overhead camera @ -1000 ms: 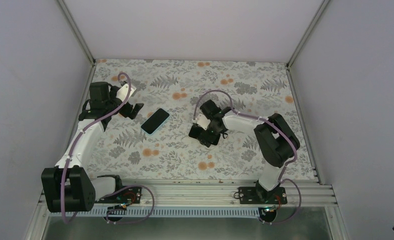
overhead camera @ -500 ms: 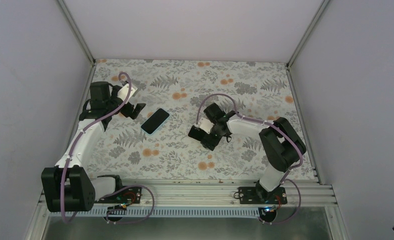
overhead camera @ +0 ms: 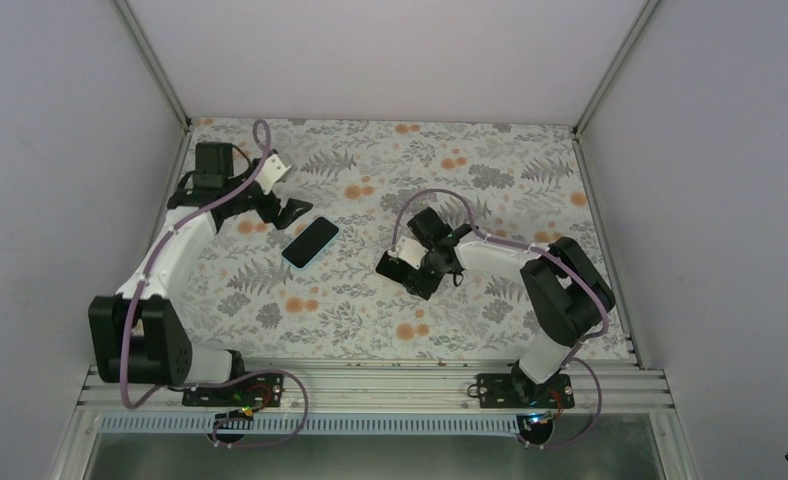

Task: Take the phone out of the phone case

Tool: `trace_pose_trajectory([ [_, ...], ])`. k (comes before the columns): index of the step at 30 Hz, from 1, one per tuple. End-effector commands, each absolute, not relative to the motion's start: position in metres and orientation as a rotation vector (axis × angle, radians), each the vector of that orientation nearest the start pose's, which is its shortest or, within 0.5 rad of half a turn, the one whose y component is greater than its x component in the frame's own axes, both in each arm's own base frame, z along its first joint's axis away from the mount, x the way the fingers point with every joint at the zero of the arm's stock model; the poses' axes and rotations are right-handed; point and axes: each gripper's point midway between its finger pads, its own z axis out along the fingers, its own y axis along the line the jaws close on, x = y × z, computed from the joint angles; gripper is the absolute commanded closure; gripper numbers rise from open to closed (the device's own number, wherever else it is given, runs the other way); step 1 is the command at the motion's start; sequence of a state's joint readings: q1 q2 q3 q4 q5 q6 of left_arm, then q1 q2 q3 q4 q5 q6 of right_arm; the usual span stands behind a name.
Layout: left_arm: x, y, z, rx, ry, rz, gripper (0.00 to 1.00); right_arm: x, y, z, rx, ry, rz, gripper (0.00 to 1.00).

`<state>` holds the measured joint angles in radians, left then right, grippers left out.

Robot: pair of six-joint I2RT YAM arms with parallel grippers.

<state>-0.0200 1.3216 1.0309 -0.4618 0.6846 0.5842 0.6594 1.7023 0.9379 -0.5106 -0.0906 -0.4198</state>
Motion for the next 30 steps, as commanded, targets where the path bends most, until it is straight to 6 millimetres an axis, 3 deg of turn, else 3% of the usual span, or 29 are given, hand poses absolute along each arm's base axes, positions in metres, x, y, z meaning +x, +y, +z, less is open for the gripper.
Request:
trace_pose_trajectory([
  [1,0.341,-0.158,0.215,1.074,1.932,-0.767,0.00,0.275,0.215,0.036,-1.470,2.349,0.065,0.26],
  [5,0.336,-0.187,0.217,1.093,1.935,-0.942,0.00,0.293,0.225,0.081,-1.403,2.211,0.039,0.28],
  [9,0.335,-0.211,0.213,1.125,1.946,-1.130,0.00,0.312,0.233,0.106,-1.334,2.139,0.012,0.28],
  [15,0.342,-0.230,0.197,1.145,1.974,-1.296,0.00,0.332,0.248,0.125,-1.289,2.053,-0.029,0.28],
  [21,0.363,-0.242,0.181,1.093,2.042,-1.404,0.00,0.346,0.268,0.155,-1.261,1.953,-0.034,0.28],
  [30,0.382,-0.256,0.171,1.067,2.099,-1.436,0.00,0.354,0.302,0.166,-1.293,1.884,-0.044,0.28],
])
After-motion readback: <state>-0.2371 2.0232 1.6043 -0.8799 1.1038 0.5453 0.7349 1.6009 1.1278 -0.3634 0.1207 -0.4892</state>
